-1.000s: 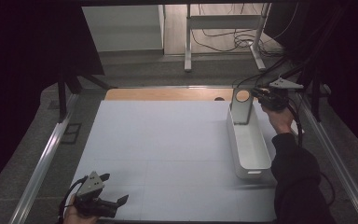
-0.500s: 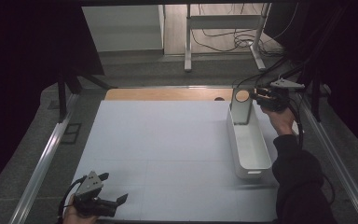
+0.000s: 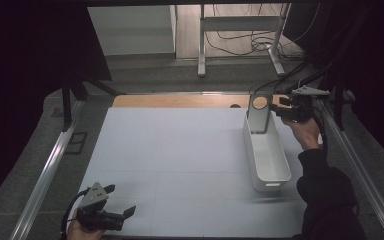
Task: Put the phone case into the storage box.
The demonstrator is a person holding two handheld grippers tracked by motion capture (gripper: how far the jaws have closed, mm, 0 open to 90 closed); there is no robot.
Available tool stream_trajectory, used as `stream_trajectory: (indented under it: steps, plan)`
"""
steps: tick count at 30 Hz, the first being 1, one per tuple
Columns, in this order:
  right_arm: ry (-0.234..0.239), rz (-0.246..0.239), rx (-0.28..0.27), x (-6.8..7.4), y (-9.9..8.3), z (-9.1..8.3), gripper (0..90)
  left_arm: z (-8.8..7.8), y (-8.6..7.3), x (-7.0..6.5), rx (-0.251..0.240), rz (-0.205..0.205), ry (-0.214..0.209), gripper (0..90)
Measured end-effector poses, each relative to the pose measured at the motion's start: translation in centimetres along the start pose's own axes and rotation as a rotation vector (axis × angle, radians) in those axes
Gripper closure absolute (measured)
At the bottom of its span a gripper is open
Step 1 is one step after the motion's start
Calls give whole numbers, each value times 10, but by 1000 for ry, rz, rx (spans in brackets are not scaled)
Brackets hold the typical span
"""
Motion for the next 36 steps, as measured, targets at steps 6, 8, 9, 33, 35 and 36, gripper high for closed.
stream_trajectory:
  steps: [6, 8, 9, 33, 35, 36]
  plan:
    - [2, 26, 33, 7, -7, -7, 376, -1, 0, 1, -8, -3, 3, 0]
    - [2, 30, 37, 9, -9, -9, 370, -1, 0, 1, -7, -3, 5, 0]
    - [2, 33, 46, 11, -11, -10, 359, -1, 0, 1, -8, -2, 6, 0]
    - [5, 26, 196, 61, -70, -44, 72, 0, 0, 0, -6, 0, -7, 0]
    - [-6, 15, 209, 64, -74, -45, 48, 0, 0, 0, -6, -1, -6, 0]
    - [-10, 12, 215, 66, -75, -47, 39, 0, 0, 1, -6, -3, -4, 0]
Point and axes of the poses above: each handheld gripper's, and its own axes: z roughly forward along the jaws, y roughly out of its top, x roughly to its left, the point moved 9 cm from there along z, roughly forward along the jaws, and after that the axes turned 12 degrees about z, right-handed, at the moved point
